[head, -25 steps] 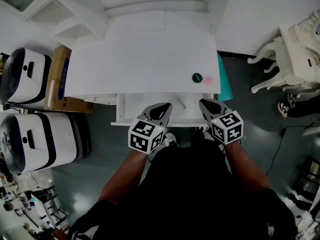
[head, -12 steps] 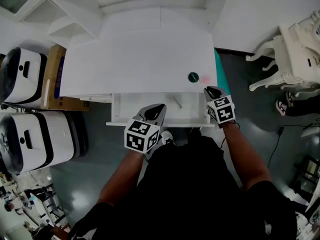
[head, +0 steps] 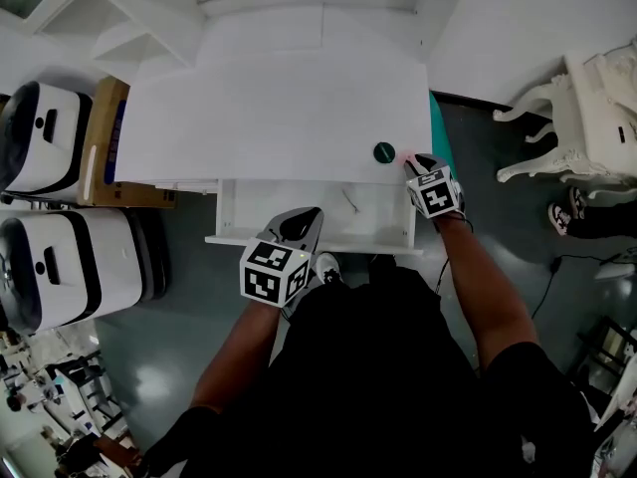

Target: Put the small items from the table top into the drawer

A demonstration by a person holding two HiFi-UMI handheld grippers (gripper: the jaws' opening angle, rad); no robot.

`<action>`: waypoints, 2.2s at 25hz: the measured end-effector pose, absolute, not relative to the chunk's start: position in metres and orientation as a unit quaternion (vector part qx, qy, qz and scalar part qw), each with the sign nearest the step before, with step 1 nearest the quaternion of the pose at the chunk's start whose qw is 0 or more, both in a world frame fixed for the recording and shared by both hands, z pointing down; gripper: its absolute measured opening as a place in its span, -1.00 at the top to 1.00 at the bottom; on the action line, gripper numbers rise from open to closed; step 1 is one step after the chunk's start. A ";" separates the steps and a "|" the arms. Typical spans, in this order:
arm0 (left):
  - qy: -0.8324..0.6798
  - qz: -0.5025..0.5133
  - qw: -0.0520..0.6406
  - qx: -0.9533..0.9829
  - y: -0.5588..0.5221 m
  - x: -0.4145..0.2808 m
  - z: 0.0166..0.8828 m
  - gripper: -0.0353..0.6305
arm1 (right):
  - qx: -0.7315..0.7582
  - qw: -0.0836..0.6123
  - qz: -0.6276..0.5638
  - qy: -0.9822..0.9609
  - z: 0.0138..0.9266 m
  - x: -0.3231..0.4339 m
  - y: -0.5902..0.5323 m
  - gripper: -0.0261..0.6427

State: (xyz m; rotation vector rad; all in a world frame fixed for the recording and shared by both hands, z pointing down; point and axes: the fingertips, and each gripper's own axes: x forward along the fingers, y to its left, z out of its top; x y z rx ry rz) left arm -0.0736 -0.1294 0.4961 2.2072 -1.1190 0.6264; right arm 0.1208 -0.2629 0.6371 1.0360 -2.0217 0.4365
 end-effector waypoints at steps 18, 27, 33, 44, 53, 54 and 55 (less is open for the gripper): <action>-0.441 0.227 0.303 0.814 -0.125 -0.088 0.499 0.86 | 0.400 0.418 0.189 -0.794 0.654 0.120 -0.277 0.74; -0.439 0.224 0.301 0.816 -0.124 -0.092 0.499 0.86 | 0.413 0.408 0.183 -0.794 0.643 0.119 -0.274 0.75; -0.432 0.220 0.298 0.822 -0.127 -0.091 0.499 0.86 | 0.417 0.380 0.178 -0.807 0.615 0.111 -0.262 0.75; -0.420 0.223 0.298 0.828 -0.126 -0.089 0.506 0.86 | 0.365 0.358 0.171 -0.842 0.591 0.067 -0.201 0.75; -0.417 0.224 0.304 0.827 -0.121 -0.090 0.510 0.86 | 0.304 0.415 0.153 -0.844 0.632 0.042 -0.171 0.75; -0.418 0.224 0.306 0.825 -0.119 -0.091 0.511 0.86 | 0.294 0.425 0.146 -0.844 0.639 0.038 -0.170 0.75; -0.419 0.225 0.308 0.824 -0.118 -0.093 0.513 0.86 | 0.283 0.435 0.139 -0.843 0.647 0.035 -0.168 0.75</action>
